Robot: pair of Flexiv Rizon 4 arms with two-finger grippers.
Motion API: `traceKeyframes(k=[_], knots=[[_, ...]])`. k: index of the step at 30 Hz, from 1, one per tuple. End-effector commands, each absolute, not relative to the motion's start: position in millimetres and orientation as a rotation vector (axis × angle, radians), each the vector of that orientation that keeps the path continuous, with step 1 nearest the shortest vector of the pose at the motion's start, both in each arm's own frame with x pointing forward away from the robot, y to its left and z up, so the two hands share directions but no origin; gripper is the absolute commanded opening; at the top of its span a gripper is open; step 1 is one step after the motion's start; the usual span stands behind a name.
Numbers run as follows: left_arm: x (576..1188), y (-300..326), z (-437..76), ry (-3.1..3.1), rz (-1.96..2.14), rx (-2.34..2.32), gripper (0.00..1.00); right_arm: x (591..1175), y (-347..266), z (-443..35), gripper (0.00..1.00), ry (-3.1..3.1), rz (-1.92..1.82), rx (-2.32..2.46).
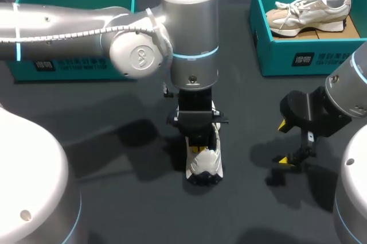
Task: Take the shoe out of the shoebox, open the shoe tongue, remove and reinsert the insole, then place the shoe into the shoebox
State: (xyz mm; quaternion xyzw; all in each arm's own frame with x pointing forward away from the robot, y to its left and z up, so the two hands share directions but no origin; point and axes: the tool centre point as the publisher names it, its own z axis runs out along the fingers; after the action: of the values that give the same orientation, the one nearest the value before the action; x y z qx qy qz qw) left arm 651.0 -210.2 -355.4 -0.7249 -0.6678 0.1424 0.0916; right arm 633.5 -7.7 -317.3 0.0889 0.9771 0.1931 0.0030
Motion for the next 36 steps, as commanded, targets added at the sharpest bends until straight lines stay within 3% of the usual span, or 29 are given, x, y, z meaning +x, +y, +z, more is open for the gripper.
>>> traceKeyframes(k=[1,9,26,36], knots=[[650,-215,-365,-1.986,0.423,-2.148,0.0,631,-8,-317,1.0,3.061,0.603,0.279],[640,-226,-346,-1.991,0.453,-2.232,0.0,631,-8,-317,1.0,3.061,0.603,0.279],[652,-235,-416,-2.069,0.288,-2.091,0.0,631,-8,-317,1.0,3.061,0.603,0.279],[657,-233,-371,-2.101,0.281,-2.207,0.0,631,-8,-317,1.0,3.061,0.603,0.279]])
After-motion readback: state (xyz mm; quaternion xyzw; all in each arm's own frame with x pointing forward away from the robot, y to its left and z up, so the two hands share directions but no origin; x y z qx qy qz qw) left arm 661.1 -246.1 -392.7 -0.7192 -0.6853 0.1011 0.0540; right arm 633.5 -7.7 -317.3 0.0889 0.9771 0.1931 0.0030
